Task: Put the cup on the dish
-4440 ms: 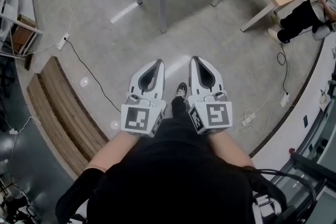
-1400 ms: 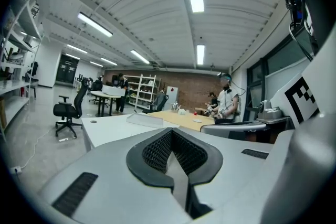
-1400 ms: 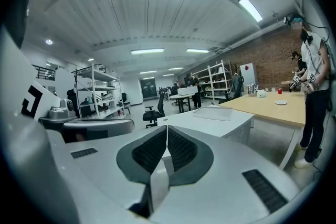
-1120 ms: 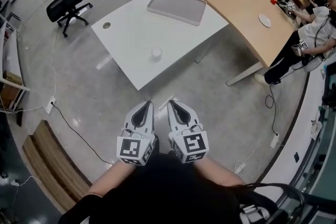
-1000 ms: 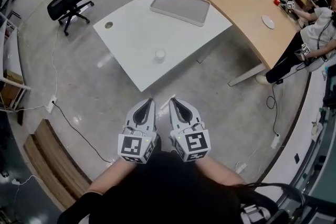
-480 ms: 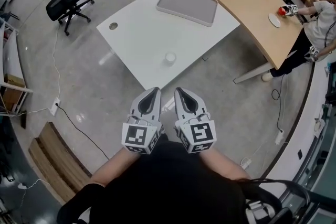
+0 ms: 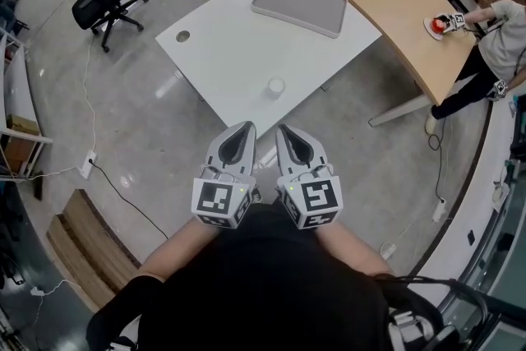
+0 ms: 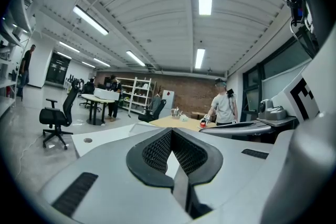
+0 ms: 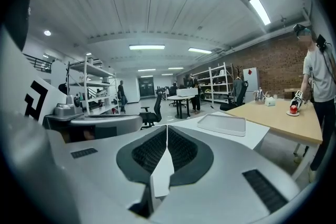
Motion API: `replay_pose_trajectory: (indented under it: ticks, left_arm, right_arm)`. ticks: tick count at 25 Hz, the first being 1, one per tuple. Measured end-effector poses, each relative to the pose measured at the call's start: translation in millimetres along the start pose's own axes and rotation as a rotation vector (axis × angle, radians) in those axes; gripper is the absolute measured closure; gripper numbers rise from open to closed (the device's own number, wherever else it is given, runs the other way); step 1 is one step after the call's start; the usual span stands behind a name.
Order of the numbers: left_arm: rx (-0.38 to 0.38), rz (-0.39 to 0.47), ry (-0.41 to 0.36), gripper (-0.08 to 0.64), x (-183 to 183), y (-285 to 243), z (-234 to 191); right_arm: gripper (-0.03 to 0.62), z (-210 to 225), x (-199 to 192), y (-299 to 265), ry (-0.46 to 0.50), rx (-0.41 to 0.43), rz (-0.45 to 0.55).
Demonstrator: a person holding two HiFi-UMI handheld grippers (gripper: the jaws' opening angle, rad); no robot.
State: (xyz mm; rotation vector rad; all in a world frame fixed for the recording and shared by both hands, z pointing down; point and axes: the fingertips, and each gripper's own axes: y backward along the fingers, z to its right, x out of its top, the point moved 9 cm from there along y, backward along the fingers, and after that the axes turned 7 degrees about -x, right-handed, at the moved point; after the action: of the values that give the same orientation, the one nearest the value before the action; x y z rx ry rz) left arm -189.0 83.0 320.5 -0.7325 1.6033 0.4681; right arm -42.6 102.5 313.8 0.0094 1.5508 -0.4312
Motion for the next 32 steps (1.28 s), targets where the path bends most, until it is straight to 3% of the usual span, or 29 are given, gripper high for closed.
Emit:
replay_pose_trajectory:
  ticks: [15,32]
  left_arm:
    - [-0.006,0.013,-0.002,0.554,1,-8,-9]
    - [0.059,-0.067,0.011,0.554,-7,-77,-19]
  right_arm:
    - [0.578,5,4,-7,0.016,-0.028,0.0]
    - [0.578,62,-1,-60,-0.007,0.052,-0.061]
